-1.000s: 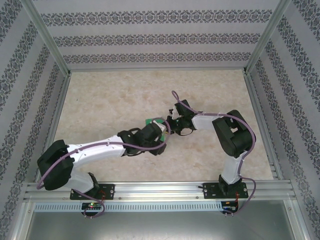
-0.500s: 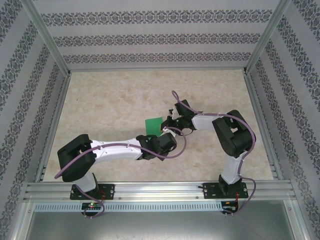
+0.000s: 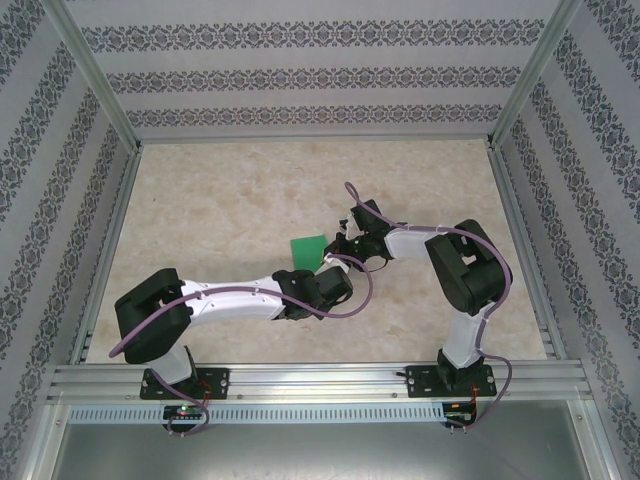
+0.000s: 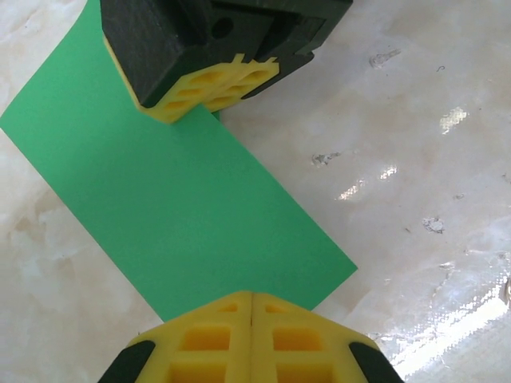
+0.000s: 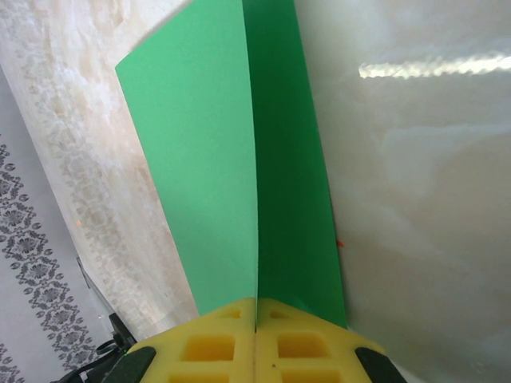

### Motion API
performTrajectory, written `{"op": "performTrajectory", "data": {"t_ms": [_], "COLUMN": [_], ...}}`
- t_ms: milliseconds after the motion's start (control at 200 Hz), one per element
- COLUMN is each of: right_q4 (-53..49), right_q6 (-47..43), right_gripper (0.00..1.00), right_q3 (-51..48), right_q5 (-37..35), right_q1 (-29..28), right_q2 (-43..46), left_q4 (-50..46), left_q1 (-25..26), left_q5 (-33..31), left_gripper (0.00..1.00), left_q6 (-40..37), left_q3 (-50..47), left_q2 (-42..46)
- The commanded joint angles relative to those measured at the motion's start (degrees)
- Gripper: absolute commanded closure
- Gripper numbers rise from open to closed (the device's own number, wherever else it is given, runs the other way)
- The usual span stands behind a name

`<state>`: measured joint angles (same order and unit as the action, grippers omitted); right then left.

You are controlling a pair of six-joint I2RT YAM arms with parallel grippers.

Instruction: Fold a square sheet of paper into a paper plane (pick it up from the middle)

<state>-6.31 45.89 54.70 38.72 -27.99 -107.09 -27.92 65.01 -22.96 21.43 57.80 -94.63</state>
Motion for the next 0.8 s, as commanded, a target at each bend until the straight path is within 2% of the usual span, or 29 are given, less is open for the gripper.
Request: {"op": "performTrajectory", "data": {"t_ms": [0,85,150,215,290,440,699,794], "right_q4": [-0.29,-0.28,0.63,1.07,1.20,2.00,1.81,0.81], "right_q6": [-1.50,-1.29,-0.73,-0.25,-0.01,0.50,0.38,-0.30], "right_gripper": [0.95,0.95,0.95,0.95,0.95,0.95,0.95,0.95], "right_q3": [0.45,0.54,0.53,0.57,0.55,0.50,0.06,0.21], "right_q5": [0.72,0.66,1.24,1.37,1.58,2.01,2.50,1.88], "right_q1": [0.30,0.30,0.30,0.31,0.33,0.39,0.51,0.48], "right_q2": [1.05,1.00,0.92,1.13,1.28,0.94,1.41,1.31], "left_q4": [-0.93,0.54,3.24,4.06,3.51,2.89,0.72,1.82], "left_q1": [0.10,0.09,0.11,0.19,0.39,1.24,1.52,1.50], "left_q5": [-1.52,0.74,4.20,6.81,7.93,7.71,-4.11,-5.49], "left_gripper": [0.98,0.82,0.65,0.62,0.51,0.46,0.47,0.49], "left_q6": [-0.25,-1.11,-2.39,-3.04,-3.29,-4.09,-0.91,-0.85], "left_q3": [1.08,0.01,-1.71,-2.18,-1.51,-0.27,1.55,1.14], "left_q2": [0.89,2.58,3.90,3.89,2.79,-0.70,-3.93,-2.60]}}
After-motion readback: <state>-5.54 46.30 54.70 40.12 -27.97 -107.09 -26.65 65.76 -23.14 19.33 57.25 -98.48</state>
